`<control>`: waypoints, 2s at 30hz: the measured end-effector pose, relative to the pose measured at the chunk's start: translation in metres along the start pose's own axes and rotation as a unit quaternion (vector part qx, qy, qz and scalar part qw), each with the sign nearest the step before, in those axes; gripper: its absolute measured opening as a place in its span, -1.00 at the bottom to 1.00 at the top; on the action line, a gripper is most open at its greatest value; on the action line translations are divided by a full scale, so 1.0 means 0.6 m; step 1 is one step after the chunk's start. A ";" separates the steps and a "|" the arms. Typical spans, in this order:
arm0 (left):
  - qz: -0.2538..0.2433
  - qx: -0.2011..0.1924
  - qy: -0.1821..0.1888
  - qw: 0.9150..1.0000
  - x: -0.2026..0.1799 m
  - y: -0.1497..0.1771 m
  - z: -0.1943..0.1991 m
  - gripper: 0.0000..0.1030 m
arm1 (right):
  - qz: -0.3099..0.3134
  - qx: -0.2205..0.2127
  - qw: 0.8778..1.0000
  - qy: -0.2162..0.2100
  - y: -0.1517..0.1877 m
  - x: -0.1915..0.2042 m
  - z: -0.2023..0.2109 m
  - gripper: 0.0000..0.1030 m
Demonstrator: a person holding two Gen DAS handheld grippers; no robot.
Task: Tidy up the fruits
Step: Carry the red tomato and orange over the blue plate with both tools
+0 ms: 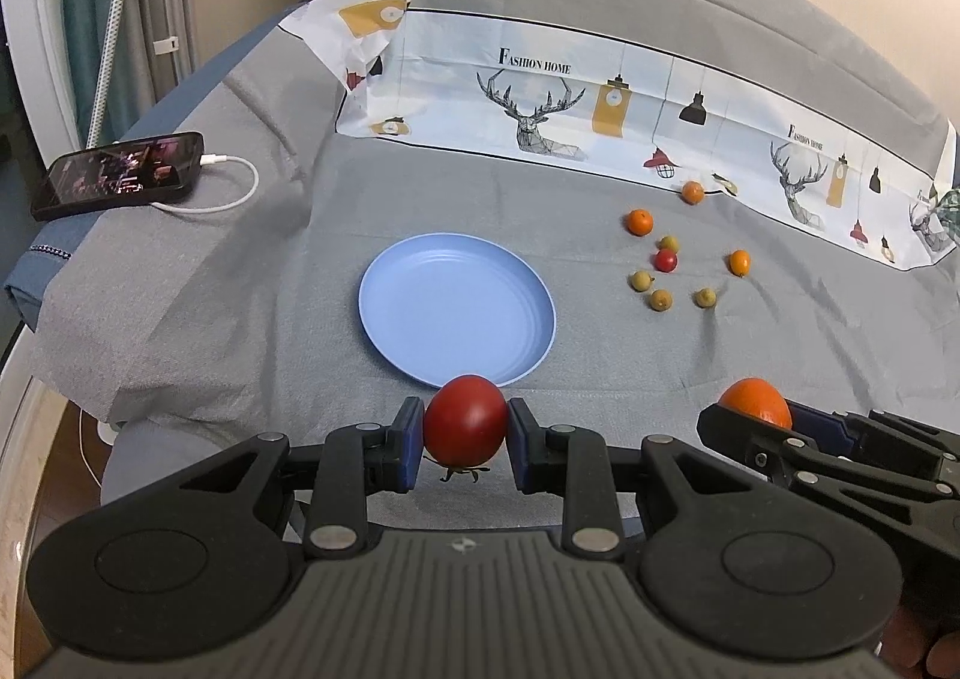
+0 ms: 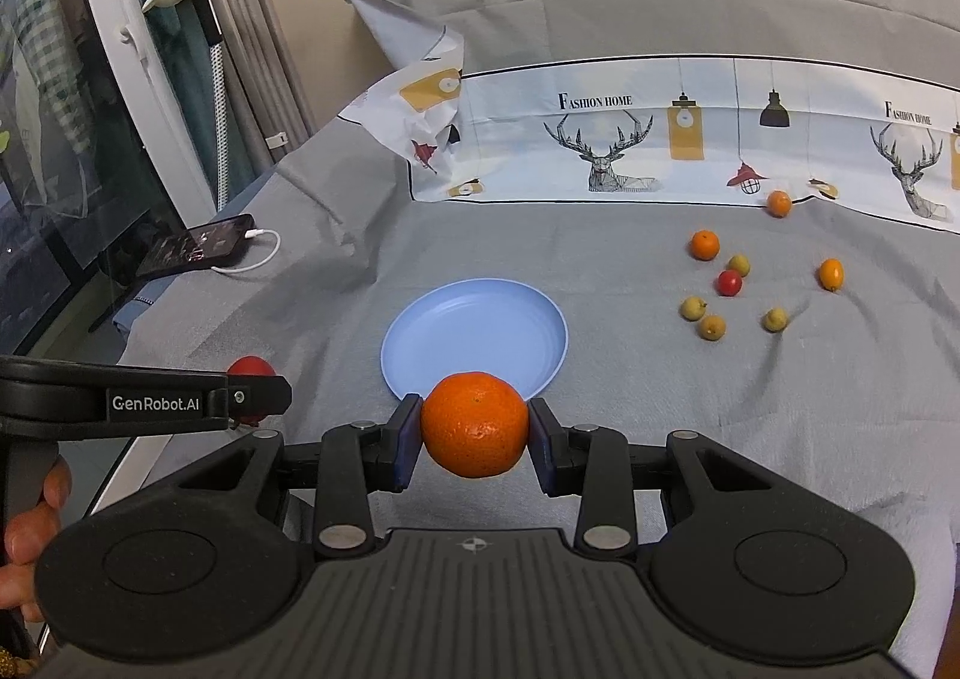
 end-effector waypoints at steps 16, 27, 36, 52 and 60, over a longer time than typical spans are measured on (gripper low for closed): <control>0.001 0.016 -0.004 1.000 -0.004 0.000 -0.025 -0.38 | -0.011 0.016 1.000 -0.003 0.004 -0.008 -0.019 -0.25; 0.007 0.036 -0.008 0.999 0.005 -0.007 -0.060 -0.38 | -0.016 0.035 0.999 0.000 0.000 -0.014 -0.051 -0.25; 0.013 0.056 -0.013 0.998 0.016 -0.023 -0.098 -0.38 | -0.024 0.057 0.998 0.006 -0.008 -0.030 -0.091 -0.25; 0.005 0.096 -0.038 0.995 0.031 -0.113 -0.240 -0.38 | -0.026 0.087 0.996 0.001 -0.059 -0.039 -0.227 -0.25; 0.002 0.131 -0.054 0.990 0.042 -0.140 -0.332 -0.38 | -0.003 0.108 0.994 0.002 -0.068 -0.059 -0.322 -0.25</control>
Point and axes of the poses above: each gripper's, at about its wrist camera, not at the fingertips, and z roughly against the way its jaws point, x to its left, y to its underside, the point moved 5 cm from there along -z, roughly the way its jaws point, and after that the axes turned 5 degrees about x, right-handed, at the moved point
